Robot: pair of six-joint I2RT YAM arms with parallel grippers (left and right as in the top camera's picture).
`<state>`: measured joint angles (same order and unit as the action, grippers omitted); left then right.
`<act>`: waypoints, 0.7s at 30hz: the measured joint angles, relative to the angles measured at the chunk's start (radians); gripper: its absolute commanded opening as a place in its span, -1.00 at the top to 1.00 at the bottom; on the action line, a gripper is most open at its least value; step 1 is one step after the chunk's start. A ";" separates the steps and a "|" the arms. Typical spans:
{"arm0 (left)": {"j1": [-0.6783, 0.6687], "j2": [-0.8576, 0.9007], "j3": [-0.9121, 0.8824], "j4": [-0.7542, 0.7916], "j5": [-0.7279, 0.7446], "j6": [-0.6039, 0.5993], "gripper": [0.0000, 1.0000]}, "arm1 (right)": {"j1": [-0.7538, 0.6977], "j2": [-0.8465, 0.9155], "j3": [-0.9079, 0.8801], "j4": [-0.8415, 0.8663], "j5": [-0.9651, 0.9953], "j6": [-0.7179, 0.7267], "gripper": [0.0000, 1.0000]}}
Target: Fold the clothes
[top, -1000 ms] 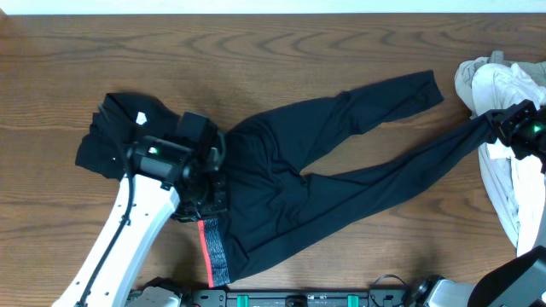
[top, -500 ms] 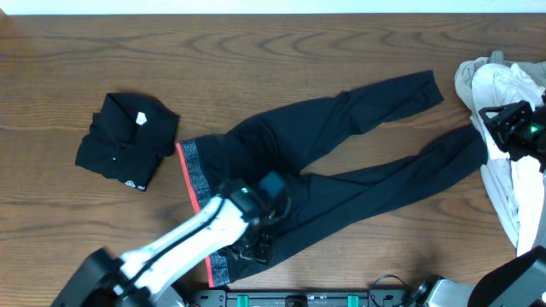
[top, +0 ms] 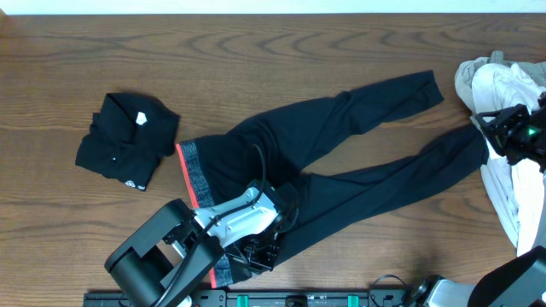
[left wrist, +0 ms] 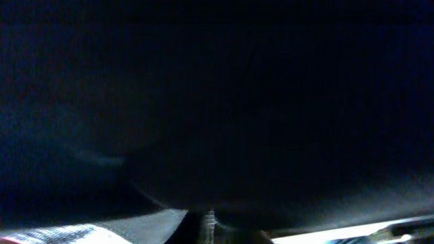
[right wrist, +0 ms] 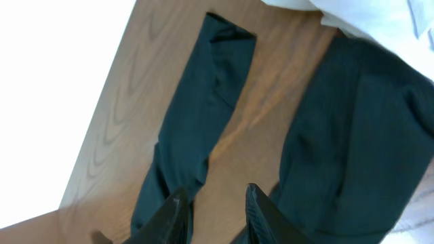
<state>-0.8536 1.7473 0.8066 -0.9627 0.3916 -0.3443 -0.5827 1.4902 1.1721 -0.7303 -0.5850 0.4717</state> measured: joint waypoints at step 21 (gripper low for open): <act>0.253 -0.291 0.147 -0.251 -0.140 0.002 0.88 | 0.000 0.201 -0.015 -0.190 0.376 -0.137 0.21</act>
<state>-0.6006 1.4567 0.9535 -1.2140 0.2512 -0.3428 -0.5827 1.6913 1.1568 -0.9203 -0.2089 0.3347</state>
